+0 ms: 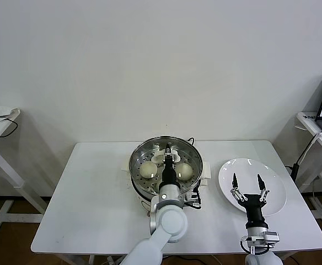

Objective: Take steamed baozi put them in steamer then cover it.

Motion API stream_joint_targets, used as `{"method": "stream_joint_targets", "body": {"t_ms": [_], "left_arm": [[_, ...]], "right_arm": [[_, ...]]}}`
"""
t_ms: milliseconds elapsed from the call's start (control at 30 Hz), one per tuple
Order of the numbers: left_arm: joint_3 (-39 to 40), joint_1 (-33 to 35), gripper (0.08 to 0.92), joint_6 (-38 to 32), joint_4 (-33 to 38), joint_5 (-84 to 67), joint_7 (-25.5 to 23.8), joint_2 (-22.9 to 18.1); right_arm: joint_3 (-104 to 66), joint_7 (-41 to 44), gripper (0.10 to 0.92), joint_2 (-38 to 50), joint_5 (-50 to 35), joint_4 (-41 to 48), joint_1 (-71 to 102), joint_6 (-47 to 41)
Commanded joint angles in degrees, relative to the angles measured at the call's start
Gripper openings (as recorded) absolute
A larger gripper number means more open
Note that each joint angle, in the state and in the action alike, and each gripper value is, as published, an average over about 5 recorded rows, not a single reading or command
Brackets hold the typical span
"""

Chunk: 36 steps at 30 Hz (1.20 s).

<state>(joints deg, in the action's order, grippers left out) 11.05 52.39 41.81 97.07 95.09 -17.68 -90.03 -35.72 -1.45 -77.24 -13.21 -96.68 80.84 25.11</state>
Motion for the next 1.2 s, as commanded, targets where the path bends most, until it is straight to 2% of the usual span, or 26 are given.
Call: {"method": "stream_joint_targets", "body": {"t_ms": [33,367,533,733,867,1000,1100,1200], "left_arm": [[0.0,0.6,0.292,-2.4,0.9,0.4,0.0,0.2],[0.4,2.5,0.577,-2.4,4.5,0.4,-0.1,1.5],[0.4,4.1,0.697,-2.0,8.9,0.0,-0.2,3.9],[0.4,7.1,0.73,-1.1,15.5,-2.1,0.1,9.7],[0.3,9.9,0.796,-0.9,20.5,-3.2,1.0,13.7],[-3.2,13.2,0.821,-2.8,28.0,-3.9,3.1,17.1],[-9.1,17.6,0.822,-6.2,34.9,-6.7,6.4,18.9],[-17.2,23.5,0.823,-11.1,39.4,-15.8,13.6,19.9]], "right_arm": [[0.0,0.0,0.823,0.1,0.0,0.1,-0.1,0.0],[0.3,0.0,0.823,0.3,0.0,0.7,-0.4,0.1],[0.6,0.1,0.823,0.5,0.0,1.1,-0.6,0.2],[1.0,0.1,0.823,0.9,0.0,1.7,-0.9,0.4],[1.4,0.2,0.823,0.9,0.1,2.0,-1.2,0.3],[1.9,0.2,0.823,0.9,0.4,2.7,-1.5,0.3],[2.0,0.2,0.823,0.9,0.6,3.1,-1.5,0.4],[2.0,0.2,0.823,1.0,0.7,3.1,-1.5,0.3]]}}
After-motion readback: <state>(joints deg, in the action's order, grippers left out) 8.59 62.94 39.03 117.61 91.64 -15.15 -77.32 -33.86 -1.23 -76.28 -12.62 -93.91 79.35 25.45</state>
